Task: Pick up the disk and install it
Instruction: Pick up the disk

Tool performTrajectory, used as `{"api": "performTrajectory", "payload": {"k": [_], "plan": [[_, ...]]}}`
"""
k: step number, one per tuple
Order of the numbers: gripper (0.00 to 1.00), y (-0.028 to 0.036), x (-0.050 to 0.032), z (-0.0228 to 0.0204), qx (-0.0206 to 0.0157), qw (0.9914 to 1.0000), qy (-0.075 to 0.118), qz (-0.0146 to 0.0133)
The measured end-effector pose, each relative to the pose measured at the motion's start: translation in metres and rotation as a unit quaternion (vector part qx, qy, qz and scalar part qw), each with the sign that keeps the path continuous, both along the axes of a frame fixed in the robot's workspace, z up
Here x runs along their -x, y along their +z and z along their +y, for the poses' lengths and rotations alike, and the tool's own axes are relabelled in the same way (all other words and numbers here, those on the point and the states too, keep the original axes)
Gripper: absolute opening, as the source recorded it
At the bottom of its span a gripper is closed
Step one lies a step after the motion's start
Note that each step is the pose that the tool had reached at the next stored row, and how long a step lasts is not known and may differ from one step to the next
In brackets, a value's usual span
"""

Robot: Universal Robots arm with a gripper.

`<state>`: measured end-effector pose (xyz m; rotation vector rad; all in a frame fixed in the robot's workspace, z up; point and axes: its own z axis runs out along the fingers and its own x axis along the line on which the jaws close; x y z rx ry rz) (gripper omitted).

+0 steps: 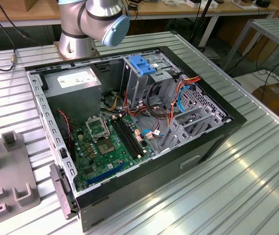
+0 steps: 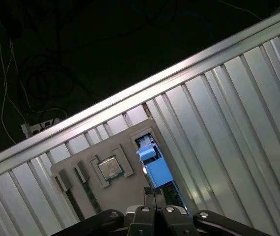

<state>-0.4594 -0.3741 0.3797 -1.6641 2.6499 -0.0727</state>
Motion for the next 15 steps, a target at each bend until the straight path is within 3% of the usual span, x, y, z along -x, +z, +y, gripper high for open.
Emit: {"api": "performTrajectory", "payload": {"k": [2,4,8,15], "plan": [[0.10,0.0000,0.0000,0.0000,0.0017,0.99963,0.027,0.0000],[0.10,-0.0001,0.0000,0.0000,0.0026,0.99910,0.042,0.0000],[0.10,-0.0001,0.0000,0.0000,0.0046,0.99705,0.077,0.0000],[0.10,-0.0002,0.0000,0.0000,0.0050,0.99670,0.081,0.0000]]}}
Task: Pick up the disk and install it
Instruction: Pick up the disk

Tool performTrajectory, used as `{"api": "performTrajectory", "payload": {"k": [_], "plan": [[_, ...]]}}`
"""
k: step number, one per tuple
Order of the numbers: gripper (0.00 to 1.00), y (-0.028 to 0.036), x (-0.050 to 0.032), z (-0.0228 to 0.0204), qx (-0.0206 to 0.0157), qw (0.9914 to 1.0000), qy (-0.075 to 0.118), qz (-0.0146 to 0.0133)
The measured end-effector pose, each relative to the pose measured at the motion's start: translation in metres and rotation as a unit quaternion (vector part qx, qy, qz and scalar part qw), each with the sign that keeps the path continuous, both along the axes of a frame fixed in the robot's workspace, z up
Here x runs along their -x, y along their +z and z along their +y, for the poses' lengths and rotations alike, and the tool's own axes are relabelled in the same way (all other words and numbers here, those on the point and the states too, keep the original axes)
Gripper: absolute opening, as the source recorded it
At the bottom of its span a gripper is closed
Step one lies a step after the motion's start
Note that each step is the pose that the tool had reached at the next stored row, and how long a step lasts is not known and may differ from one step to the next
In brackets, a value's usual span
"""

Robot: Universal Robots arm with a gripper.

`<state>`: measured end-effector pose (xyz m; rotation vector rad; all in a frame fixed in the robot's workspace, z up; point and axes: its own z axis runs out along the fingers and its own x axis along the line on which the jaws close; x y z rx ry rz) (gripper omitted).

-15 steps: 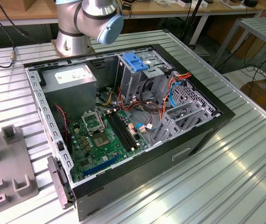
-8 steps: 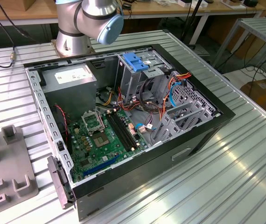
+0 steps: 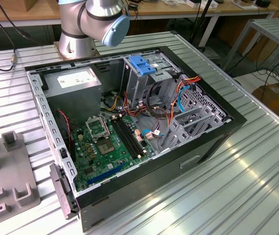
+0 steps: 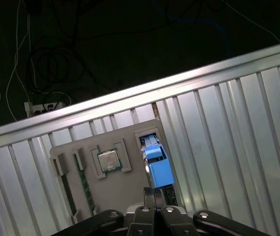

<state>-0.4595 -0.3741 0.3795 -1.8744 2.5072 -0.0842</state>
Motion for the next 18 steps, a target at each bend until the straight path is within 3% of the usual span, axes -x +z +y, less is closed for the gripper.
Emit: {"api": "performTrajectory", "payload": {"k": [8,11,14,15,18], "plan": [[0.11,0.0000,0.0000,0.0000,0.0000,1.00000,0.000,0.0000],[0.29,0.0000,0.0000,0.0000,0.0000,1.00000,0.000,0.0000],[0.36,0.0000,0.0000,0.0000,0.0000,1.00000,0.000,0.0000],[0.42,0.0000,0.0000,0.0000,0.0000,1.00000,0.000,0.0000],[0.42,0.0000,0.0000,0.0000,0.0000,1.00000,0.001,0.0000]]}}
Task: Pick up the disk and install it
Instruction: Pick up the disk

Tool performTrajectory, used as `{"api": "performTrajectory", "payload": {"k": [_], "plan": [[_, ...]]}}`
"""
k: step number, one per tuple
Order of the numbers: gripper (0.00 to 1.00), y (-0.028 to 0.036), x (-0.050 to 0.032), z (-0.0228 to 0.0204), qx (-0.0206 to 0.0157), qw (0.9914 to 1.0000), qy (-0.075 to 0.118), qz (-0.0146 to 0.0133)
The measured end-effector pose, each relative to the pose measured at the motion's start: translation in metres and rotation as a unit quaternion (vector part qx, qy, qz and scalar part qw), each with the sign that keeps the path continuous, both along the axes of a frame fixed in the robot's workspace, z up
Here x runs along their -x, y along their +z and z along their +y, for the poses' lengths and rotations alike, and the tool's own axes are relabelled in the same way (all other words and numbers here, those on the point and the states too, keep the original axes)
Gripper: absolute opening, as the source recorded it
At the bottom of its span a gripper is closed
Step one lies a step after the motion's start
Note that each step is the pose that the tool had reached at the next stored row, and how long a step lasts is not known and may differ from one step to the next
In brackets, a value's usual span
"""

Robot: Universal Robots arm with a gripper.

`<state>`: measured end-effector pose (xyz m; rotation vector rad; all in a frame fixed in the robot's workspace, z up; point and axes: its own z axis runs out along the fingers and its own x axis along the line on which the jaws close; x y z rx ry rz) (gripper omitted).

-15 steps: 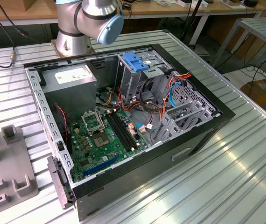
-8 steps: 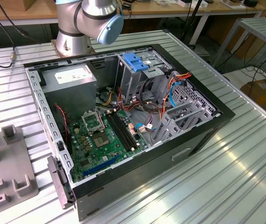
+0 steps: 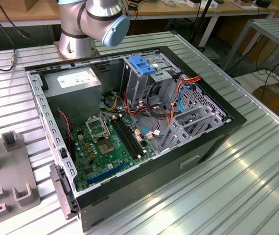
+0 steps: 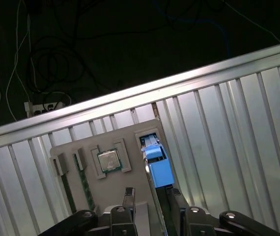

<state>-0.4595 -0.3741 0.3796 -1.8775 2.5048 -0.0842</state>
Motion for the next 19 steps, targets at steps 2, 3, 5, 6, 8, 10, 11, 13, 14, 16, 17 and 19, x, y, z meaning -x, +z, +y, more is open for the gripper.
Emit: {"api": "performTrajectory", "payload": {"k": [2,3,5,6,8,10,11,13,14,16,17,19], "plan": [[0.42,-0.0001,0.0000,0.0000,0.0000,0.99998,0.007,0.0000],[0.42,-0.0003,0.0000,0.0000,0.0000,0.99993,0.012,-0.0001],[0.42,-0.0008,0.0000,0.0000,0.0000,0.99969,0.025,-0.0004],[0.42,-0.0009,0.0000,0.0000,0.0000,0.99950,0.031,-0.0004],[0.42,-0.0018,0.0000,0.0000,0.0000,0.99839,0.057,-0.0004],[0.42,-0.0029,-0.0001,0.0001,0.0002,0.99800,0.063,-0.0005],[0.44,-0.0043,0.0000,0.0008,0.0008,0.99793,0.064,-0.0004],[0.55,-0.0075,0.0000,0.0025,0.0011,0.99780,0.066,0.0001],[0.55,-0.0087,-0.0001,0.0026,0.0011,0.99759,0.069,0.0004],[0.62,-0.0106,0.0000,0.0027,0.0010,0.99680,0.080,0.0006],[0.62,-0.0115,0.0000,0.0027,0.0010,0.99625,0.086,0.0006],[0.62,-0.0132,0.0001,0.0029,0.0008,0.99548,0.095,0.0015]]}}
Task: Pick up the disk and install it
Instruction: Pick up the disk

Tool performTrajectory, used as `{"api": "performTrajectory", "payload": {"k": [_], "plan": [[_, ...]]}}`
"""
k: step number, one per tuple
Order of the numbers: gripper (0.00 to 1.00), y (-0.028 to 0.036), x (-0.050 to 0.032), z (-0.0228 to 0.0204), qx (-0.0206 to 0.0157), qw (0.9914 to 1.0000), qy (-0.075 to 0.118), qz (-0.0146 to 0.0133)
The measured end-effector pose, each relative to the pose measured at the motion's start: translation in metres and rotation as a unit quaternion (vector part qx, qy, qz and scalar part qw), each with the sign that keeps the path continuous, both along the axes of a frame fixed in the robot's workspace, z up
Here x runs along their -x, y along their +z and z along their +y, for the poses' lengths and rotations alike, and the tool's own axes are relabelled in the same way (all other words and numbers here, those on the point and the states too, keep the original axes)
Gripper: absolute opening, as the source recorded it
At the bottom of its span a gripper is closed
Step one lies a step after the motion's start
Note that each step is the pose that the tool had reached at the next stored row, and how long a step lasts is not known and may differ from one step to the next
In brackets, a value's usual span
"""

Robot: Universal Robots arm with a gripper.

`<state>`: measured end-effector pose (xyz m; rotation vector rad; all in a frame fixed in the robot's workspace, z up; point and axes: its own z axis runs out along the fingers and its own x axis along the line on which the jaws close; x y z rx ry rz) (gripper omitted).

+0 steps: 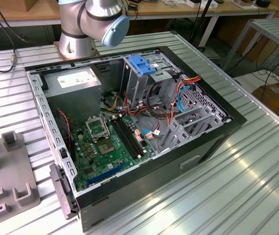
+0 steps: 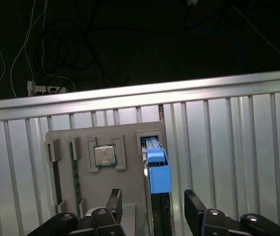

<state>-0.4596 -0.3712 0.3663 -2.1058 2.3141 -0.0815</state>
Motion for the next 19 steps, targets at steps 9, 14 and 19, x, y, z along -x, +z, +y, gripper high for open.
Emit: {"api": "performTrajectory", "payload": {"k": [9,14,19], "plan": [[0.62,-0.0153,0.0020,0.0005,0.0000,0.99997,0.004,0.0068],[0.62,-0.0243,0.0019,0.0027,0.0000,0.99996,0.005,0.0073],[0.62,-0.0332,0.0019,0.0052,-0.0001,0.99994,0.008,0.0082]]}}
